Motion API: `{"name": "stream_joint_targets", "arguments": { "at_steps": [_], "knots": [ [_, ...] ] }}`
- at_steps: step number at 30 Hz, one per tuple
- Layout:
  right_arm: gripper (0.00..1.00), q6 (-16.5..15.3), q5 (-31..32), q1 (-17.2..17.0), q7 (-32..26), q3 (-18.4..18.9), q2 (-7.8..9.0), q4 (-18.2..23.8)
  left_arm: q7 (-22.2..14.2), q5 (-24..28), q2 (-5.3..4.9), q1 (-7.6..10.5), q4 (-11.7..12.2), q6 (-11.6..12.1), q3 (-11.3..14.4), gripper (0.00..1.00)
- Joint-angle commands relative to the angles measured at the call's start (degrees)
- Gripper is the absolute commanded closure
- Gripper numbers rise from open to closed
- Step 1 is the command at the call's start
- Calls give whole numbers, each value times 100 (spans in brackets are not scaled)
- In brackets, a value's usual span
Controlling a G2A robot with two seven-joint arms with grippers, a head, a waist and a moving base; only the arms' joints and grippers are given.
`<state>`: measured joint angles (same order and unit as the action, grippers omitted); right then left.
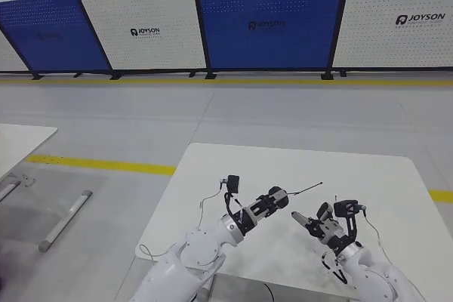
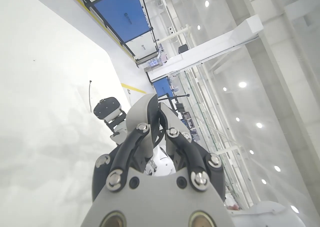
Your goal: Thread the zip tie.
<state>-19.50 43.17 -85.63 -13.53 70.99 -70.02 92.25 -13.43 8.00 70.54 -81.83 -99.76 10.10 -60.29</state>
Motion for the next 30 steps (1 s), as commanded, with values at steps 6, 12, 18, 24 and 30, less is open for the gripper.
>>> {"name": "stream_joint_targets", "arguments": {
  "at_steps": [6,12,18,24,30],
  "knots": [
    [0,2,-85,-19,29,-27,-6,7,16,-21,1,0,3,-6,4,100],
    [0,2,-579,-97,203,-36,12,183,232,-249,22,24,82,-82,114,100],
    [53,2,-564,-150,311,-53,58,278,332,-369,39,74,176,-82,181,100],
    [63,103,-250,-164,609,-139,50,264,418,-481,47,96,191,-103,209,100],
    [71,101,-206,-121,615,-252,30,246,473,-560,67,142,225,-184,289,100]
  ]
}}
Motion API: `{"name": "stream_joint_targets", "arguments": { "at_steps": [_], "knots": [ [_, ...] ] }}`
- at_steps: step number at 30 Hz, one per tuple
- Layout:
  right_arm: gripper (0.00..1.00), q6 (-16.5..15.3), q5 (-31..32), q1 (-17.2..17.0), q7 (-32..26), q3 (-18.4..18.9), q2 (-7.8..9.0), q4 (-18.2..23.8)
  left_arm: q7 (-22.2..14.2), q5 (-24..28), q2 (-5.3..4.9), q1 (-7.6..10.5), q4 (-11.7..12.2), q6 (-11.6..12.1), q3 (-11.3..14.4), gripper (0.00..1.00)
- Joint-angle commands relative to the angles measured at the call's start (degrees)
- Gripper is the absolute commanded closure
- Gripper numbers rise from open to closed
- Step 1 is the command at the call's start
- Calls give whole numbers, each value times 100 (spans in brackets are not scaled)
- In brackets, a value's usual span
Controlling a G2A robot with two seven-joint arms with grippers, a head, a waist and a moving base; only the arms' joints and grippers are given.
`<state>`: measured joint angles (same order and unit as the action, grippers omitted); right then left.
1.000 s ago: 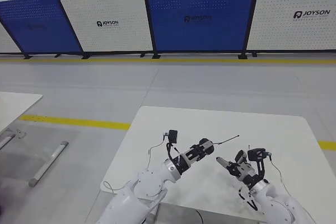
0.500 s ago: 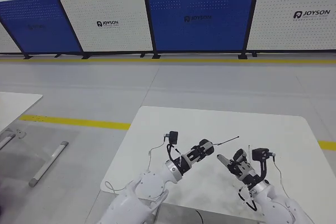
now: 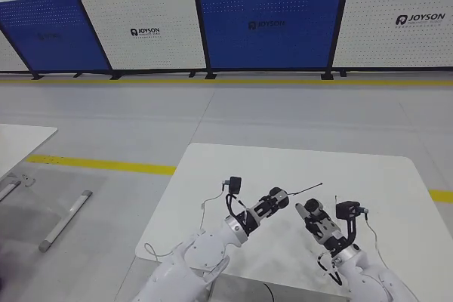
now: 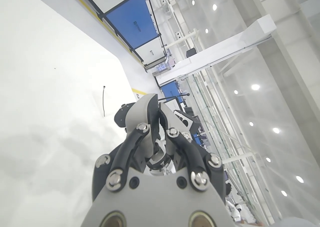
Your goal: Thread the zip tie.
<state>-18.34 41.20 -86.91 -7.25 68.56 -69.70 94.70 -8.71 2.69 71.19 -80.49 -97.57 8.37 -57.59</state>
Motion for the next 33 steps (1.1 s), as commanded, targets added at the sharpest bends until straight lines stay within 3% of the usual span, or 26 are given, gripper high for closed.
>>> {"name": "stream_joint_targets", "arguments": {
  "at_steps": [1,14,18,22,33],
  "knots": [
    [71,-33,-31,11,-29,-15,-2,5,6,-51,7,17,12,-22,38,100],
    [78,-1,-14,56,-8,1,-8,30,27,-202,49,139,81,-133,202,100],
    [71,-5,-5,75,-36,6,-8,42,26,-214,60,170,95,-149,235,100],
    [55,87,-42,121,-130,-15,-16,-10,42,-150,67,196,90,-137,209,100],
    [64,131,-78,164,-110,-30,-30,28,-22,-89,58,169,103,-130,120,100]
  ]
}}
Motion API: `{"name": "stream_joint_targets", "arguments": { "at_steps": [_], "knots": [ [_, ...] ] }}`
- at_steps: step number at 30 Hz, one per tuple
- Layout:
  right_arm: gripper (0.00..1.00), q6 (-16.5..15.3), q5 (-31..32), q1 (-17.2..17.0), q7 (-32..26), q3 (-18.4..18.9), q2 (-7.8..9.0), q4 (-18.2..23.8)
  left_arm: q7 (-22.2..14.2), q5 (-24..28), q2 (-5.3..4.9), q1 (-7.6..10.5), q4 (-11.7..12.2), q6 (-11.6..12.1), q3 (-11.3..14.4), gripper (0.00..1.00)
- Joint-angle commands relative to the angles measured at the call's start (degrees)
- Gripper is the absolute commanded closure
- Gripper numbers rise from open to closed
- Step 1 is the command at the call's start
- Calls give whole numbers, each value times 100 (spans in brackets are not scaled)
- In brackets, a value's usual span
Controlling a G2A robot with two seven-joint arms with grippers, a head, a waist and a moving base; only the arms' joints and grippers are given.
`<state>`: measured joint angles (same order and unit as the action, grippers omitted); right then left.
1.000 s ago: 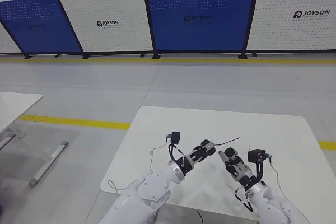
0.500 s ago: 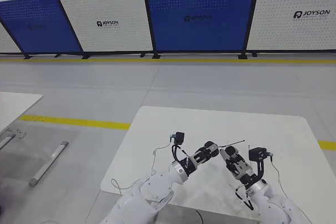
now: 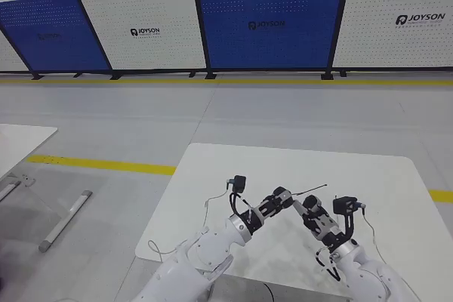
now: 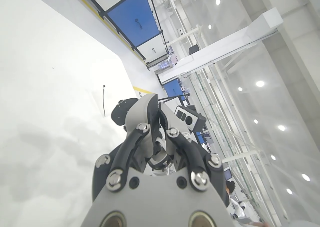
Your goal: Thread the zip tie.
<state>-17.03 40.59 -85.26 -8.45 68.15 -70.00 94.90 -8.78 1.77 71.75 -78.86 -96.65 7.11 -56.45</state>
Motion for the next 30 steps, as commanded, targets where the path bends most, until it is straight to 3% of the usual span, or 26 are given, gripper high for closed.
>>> {"name": "stream_joint_targets", "arguments": {
  "at_steps": [1,9,18,23,30],
  "knots": [
    [64,-5,-29,2,10,18,0,12,-26,1,2,5,16,-1,8,100],
    [65,-24,-10,-10,-11,13,-1,65,-92,-67,-2,-13,5,-14,16,100],
    [75,22,-5,20,-48,-22,-12,81,-62,-249,5,10,30,-62,78,100],
    [98,16,-10,32,-42,-35,-17,80,-51,-292,9,31,33,-75,78,100],
    [100,-25,-22,20,-40,-12,-15,110,-33,-331,13,44,22,-104,79,100]
  ]
}}
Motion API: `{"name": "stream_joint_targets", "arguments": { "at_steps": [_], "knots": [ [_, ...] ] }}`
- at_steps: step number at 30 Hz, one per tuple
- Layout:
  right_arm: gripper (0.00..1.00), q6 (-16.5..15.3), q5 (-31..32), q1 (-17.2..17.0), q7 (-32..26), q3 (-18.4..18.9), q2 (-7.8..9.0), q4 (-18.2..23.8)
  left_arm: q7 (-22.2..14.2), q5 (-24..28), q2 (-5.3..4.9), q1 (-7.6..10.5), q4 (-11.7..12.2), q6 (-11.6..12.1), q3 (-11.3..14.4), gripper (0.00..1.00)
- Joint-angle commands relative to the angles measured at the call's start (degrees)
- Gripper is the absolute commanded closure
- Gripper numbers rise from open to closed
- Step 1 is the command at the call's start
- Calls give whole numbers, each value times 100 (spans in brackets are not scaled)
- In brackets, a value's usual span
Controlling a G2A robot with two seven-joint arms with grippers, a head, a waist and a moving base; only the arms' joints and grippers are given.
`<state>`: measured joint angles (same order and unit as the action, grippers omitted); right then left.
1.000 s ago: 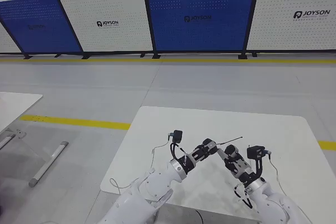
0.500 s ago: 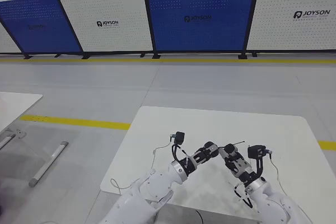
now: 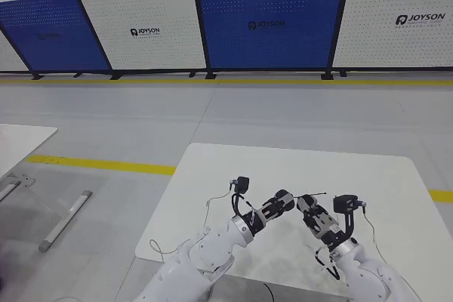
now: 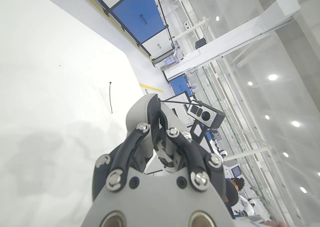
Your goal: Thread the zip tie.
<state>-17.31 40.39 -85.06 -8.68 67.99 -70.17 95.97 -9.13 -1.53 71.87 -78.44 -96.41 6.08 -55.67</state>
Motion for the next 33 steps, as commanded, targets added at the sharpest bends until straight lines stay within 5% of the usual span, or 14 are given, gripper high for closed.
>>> {"name": "stream_joint_targets", "arguments": {
  "at_steps": [1,13,16,20,25,33],
  "knots": [
    [100,10,-1,-1,-34,9,2,5,3,0,2,3,-2,-1,2,100],
    [100,47,23,31,-186,-20,0,-18,-8,10,3,-10,-51,27,-25,100],
    [78,32,11,36,-206,-26,-1,-27,-6,8,3,-17,-49,30,-30,100],
    [75,-17,6,18,-158,-19,0,-26,-6,2,4,-25,-43,34,-29,100],
    [75,-46,13,-2,-124,-8,2,-18,-1,-20,8,-30,-34,43,-9,100],
    [90,-63,-34,-28,-38,19,0,-24,-11,-81,15,-45,-1,56,46,100]
  ]
}}
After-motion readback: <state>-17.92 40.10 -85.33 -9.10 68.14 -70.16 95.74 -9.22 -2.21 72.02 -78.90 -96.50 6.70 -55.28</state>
